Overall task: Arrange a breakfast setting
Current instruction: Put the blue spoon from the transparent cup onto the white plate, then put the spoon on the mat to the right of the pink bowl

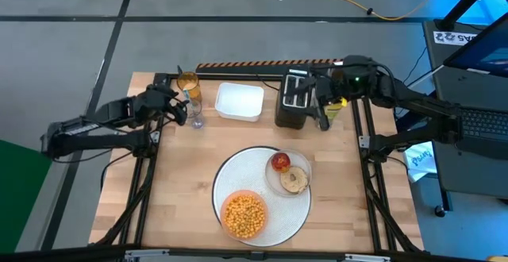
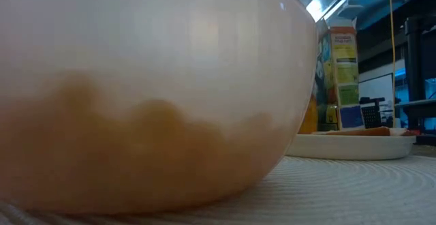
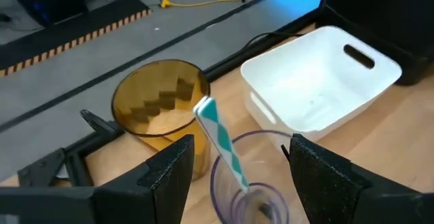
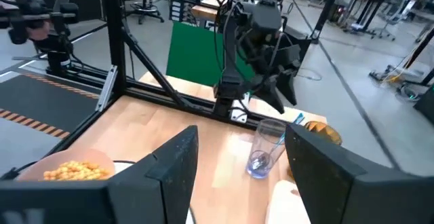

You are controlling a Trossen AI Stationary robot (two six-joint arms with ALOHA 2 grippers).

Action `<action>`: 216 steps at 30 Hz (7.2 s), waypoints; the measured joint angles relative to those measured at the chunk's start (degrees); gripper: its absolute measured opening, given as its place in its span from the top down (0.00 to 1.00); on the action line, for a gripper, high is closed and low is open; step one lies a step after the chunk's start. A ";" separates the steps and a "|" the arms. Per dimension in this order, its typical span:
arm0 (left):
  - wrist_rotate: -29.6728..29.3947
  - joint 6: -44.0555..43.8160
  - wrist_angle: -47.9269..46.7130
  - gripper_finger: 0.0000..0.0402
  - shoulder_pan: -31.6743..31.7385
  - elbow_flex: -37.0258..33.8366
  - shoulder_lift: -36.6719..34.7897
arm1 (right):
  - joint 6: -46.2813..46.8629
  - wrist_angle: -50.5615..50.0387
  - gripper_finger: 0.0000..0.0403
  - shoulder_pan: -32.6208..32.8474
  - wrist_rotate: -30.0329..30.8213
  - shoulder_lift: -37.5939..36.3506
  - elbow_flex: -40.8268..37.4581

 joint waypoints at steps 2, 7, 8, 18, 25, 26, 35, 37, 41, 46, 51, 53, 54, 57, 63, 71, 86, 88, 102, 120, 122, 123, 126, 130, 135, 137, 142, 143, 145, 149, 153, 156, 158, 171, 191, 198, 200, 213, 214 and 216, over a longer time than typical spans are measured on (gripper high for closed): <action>1.38 1.82 1.85 0.44 1.41 -1.73 -1.14 | 0.74 -0.96 0.48 0.00 -0.21 0.00 0.00; 6.44 4.71 9.92 0.47 5.77 -5.97 -3.01 | 1.00 -2.44 0.48 0.00 -0.46 0.00 -0.02; 7.38 4.75 10.89 0.48 6.83 -6.61 -2.98 | 1.00 -2.51 0.48 0.00 -0.46 0.00 -0.02; 11.41 3.71 18.10 0.53 13.96 -12.15 -2.38 | 1.16 -2.96 0.48 -0.02 0.66 0.00 -0.02; 12.21 1.41 18.51 0.63 15.57 -12.19 -2.38 | 1.53 -4.02 0.48 -0.02 2.54 0.00 -0.02; 12.74 1.17 18.53 0.65 15.58 -12.19 -2.39 | 1.54 -4.04 0.48 0.00 3.06 0.00 -0.02; 14.99 0.99 18.48 0.86 15.56 -12.19 -2.38 | 1.22 -4.15 0.48 -0.02 5.60 0.15 -0.02; 15.68 0.96 18.48 0.90 15.56 -12.19 -2.38 | 1.14 -4.15 0.48 -0.02 5.62 0.17 -0.02; 17.33 0.93 18.51 0.96 15.56 -12.19 -2.40 | 1.02 -4.13 0.48 -0.01 6.17 0.17 -0.02; 17.72 0.96 18.28 0.98 15.53 -12.21 -2.39 | 1.02 -4.12 0.48 -0.02 6.19 0.17 -0.02; 17.70 1.28 18.30 0.98 15.53 -12.21 -2.39 | 1.33 -4.18 0.48 -0.02 6.17 0.17 -0.02; 17.70 2.11 18.26 0.98 15.53 -12.21 -2.38 | 1.45 -4.56 0.48 -0.02 6.19 0.17 -0.02; 17.72 2.33 18.22 0.98 15.53 -12.21 -2.38 | 1.59 -4.82 0.48 -0.02 6.18 0.17 -0.02; 18.30 2.42 18.21 0.97 15.56 -12.21 -2.38 | 2.70 -5.43 0.48 -0.02 6.14 0.17 -0.02; 20.18 2.57 17.92 0.83 15.56 -12.21 -2.38 | 2.88 -5.55 0.48 -0.02 6.07 0.17 -0.02; 15.01 2.64 17.84 0.56 15.56 -12.21 -2.38 | 3.75 -6.42 0.48 -0.02 6.04 0.17 -0.02; 15.60 1.05 22.14 0.50 15.53 -12.21 4.50 | 3.38 -6.99 0.48 -0.02 7.52 0.17 -0.02; 15.58 1.03 24.23 0.50 15.53 -12.21 6.63 | 3.34 -7.05 0.48 0.00 7.52 0.17 -0.02; 14.20 -2.29 26.62 0.63 15.47 -12.21 7.46 | 3.70 -8.42 0.48 -0.02 7.65 0.20 -0.02; 17.45 -0.41 25.81 0.86 15.47 -12.21 3.25 | 3.82 -7.83 0.48 0.11 8.43 2.33 0.04; 17.73 -0.83 24.98 0.85 15.38 -11.89 2.88 | 3.84 -8.26 0.48 0.91 8.55 2.95 -0.02; 17.75 -0.81 24.42 0.85 15.31 -11.40 2.76 | 3.84 -7.69 0.48 1.41 8.82 3.24 0.00; 17.74 -0.79 23.58 0.87 15.29 -9.25 2.67 | 3.80 -7.98 0.48 2.72 9.72 3.84 -0.02; 17.55 -0.39 20.89 0.87 15.29 -5.24 2.69 | 3.75 -7.98 0.48 4.64 10.21 5.05 -0.04; 18.21 2.52 14.86 0.87 14.38 2.31 2.72 | 3.73 -5.57 0.48 6.58 10.97 5.85 -0.03; 18.18 3.99 12.60 0.87 13.23 6.22 2.82 | 3.78 -3.87 0.48 7.33 12.19 5.92 0.03; 18.16 7.41 11.24 0.87 9.40 15.11 2.87 | 3.65 0.22 0.48 7.98 13.71 5.95 0.00; 18.16 8.11 11.34 0.87 8.53 16.69 2.85 | 3.66 0.76 0.48 7.98 13.68 5.95 0.00; 18.16 9.39 11.39 0.87 6.74 19.52 2.87 | 3.75 1.16 0.48 7.91 13.64 5.95 0.00; 19.37 10.20 12.43 0.87 3.08 23.22 4.09 | 5.29 3.51 0.48 7.82 13.59 5.95 0.00; 23.49 12.36 15.44 0.87 -1.79 24.00 6.98 | 6.73 6.05 0.48 7.82 13.58 5.95 0.00; 24.87 17.05 20.21 0.87 -6.96 24.01 10.22 | 6.87 6.39 0.48 7.82 14.10 5.95 0.00; 24.91 20.87 24.04 0.87 -10.94 24.01 12.95 | 7.43 6.24 0.48 7.82 14.39 5.95 0.00; 23.24 55.15 27.31 0.87 -29.60 24.03 26.76 | 14.74 3.81 0.48 14.35 17.78 5.92 0.00; -1.01 84.67 30.72 0.87 -44.10 26.45 37.09 | 54.92 9.33 0.48 29.48 42.65 6.21 -4.25; -9.15 98.08 30.65 0.86 -44.19 33.53 46.95 | 72.66 35.26 0.48 31.92 44.97 7.06 -13.97; -9.54 99.46 30.75 0.87 -44.00 35.39 49.45 | 74.56 38.53 0.48 31.80 45.88 7.70 -15.56; -11.44 108.87 32.14 0.86 -44.68 39.96 54.21 | 80.43 28.66 0.48 30.93 46.04 8.00 -16.44; -11.37 109.59 32.19 0.86 -44.66 39.96 54.21 | 80.41 28.24 0.48 30.72 46.03 8.00 -16.44; -11.03 110.65 32.24 0.86 -44.66 39.96 54.21 | 80.39 27.97 0.48 30.00 45.77 8.02 -16.44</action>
